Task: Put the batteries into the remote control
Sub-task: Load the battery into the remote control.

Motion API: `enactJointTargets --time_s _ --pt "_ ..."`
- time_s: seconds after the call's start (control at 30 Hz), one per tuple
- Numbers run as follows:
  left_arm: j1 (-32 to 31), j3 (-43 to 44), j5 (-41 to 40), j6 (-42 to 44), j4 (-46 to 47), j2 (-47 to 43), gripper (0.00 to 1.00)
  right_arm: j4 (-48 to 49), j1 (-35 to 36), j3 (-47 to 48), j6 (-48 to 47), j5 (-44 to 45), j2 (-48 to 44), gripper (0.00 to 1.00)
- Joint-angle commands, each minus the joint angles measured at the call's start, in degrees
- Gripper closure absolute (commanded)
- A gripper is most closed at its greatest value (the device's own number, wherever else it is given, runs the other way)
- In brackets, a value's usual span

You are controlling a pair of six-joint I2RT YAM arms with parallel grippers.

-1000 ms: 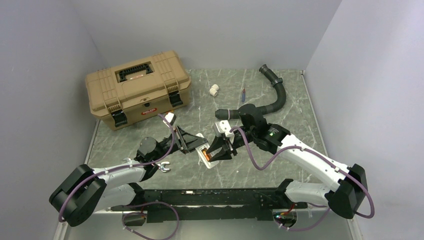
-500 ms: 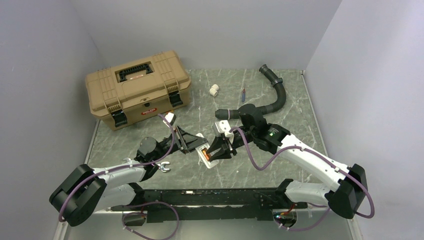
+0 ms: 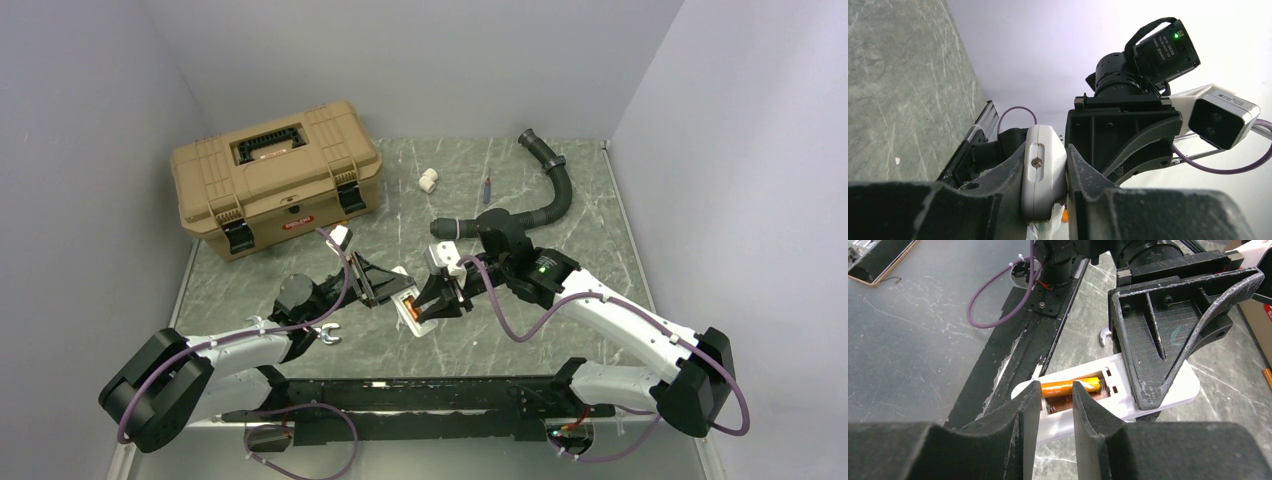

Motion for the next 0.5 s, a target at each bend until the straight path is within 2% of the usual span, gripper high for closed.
enactJointTargets --time_s 0.0,0.47 --pt "-0.2 0.7 0.6 -1.7 7.0 -0.8 1.0 -0.1 0.2 0.8 -0.9 2.9 0.7 0.69" --pt "-0.2 1.0 0.8 -2.0 7.4 -0.5 1.0 -1.5 0.5 1.2 -2.2 4.1 1.4 0.71"
